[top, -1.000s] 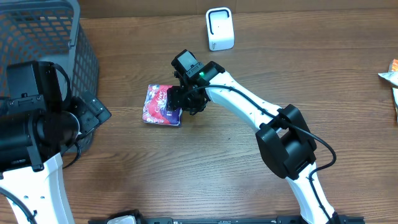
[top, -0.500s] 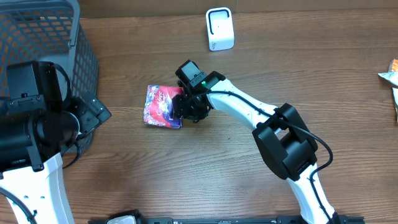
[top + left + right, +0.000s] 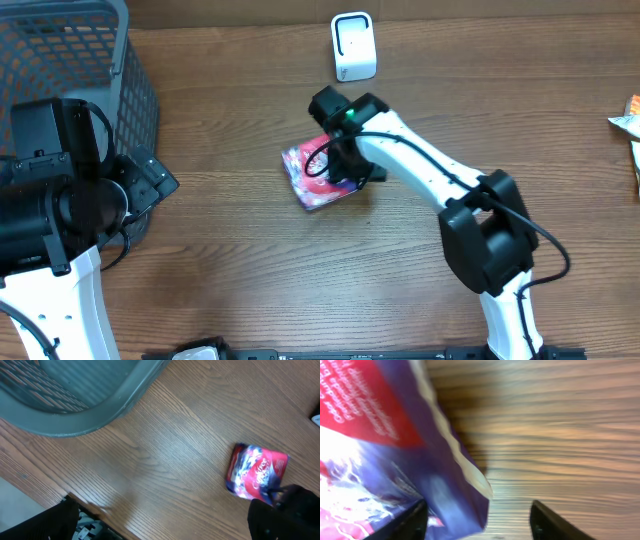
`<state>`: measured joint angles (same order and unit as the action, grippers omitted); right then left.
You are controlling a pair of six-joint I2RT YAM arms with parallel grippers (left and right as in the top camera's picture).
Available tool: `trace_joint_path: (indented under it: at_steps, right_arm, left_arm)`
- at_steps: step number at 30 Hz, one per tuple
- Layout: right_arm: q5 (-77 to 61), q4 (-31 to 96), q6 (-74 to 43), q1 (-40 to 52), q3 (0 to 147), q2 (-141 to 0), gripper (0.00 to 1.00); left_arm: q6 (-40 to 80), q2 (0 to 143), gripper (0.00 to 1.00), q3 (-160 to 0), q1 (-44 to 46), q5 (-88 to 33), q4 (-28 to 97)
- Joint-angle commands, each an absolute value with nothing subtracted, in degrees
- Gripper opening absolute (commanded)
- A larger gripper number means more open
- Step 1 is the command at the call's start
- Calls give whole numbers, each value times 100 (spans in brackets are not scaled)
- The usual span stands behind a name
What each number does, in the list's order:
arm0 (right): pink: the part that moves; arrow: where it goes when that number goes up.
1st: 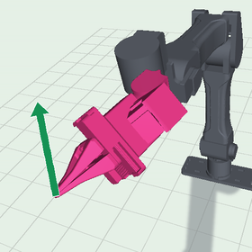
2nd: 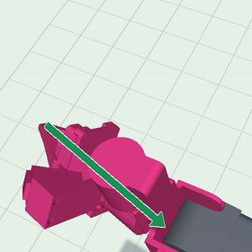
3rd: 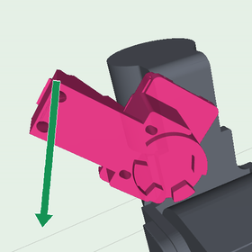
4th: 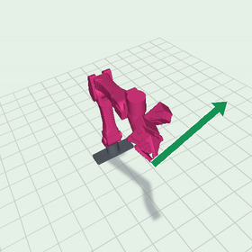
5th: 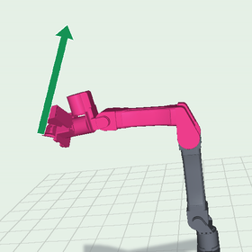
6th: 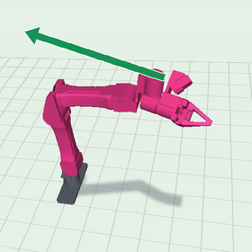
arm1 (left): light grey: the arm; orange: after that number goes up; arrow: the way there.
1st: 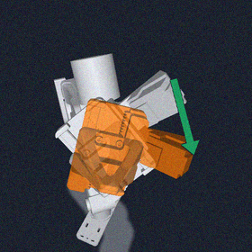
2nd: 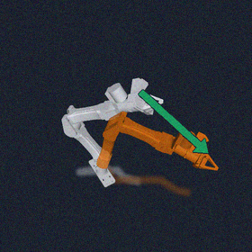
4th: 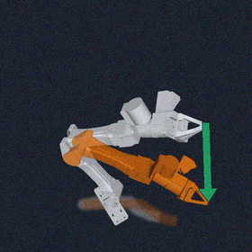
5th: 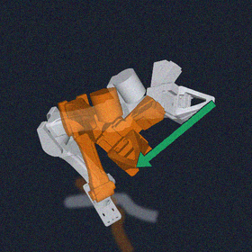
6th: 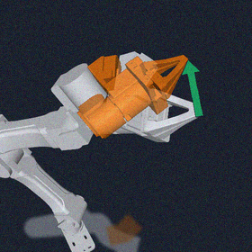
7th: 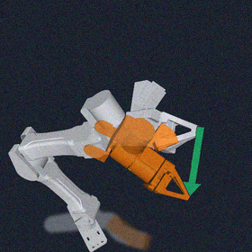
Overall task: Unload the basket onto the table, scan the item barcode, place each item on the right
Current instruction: 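Lift the pack and turn it over with the right gripper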
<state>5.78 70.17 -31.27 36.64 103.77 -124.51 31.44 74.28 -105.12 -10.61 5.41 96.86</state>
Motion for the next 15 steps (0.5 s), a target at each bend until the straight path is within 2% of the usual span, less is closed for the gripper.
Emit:
trace_joint_path:
  at_steps: [1,3,5,11,15]
  right_arm:
    - [1315,7100,-2790,3647,10637,-11828,77]
    - [1129,7087,-2423,3686,10650,-11644,85]
    - [904,7000,-2051,3791,10652,-11535,88]
    - [864,6661,-1063,4453,10613,-11520,88]
    - [1402,6274,-545,4993,10608,-11614,88]
  left_arm:
    - [3234,7426,100,-10508,-1085,596,9679]
    - [3234,7426,100,-10508,-1085,596,9679]
    - [3234,7426,100,-10508,-1085,596,9679]
    - [3234,7426,100,-10508,-1085,596,9679]
    - [3234,7426,100,-10508,-1085,596,9679]
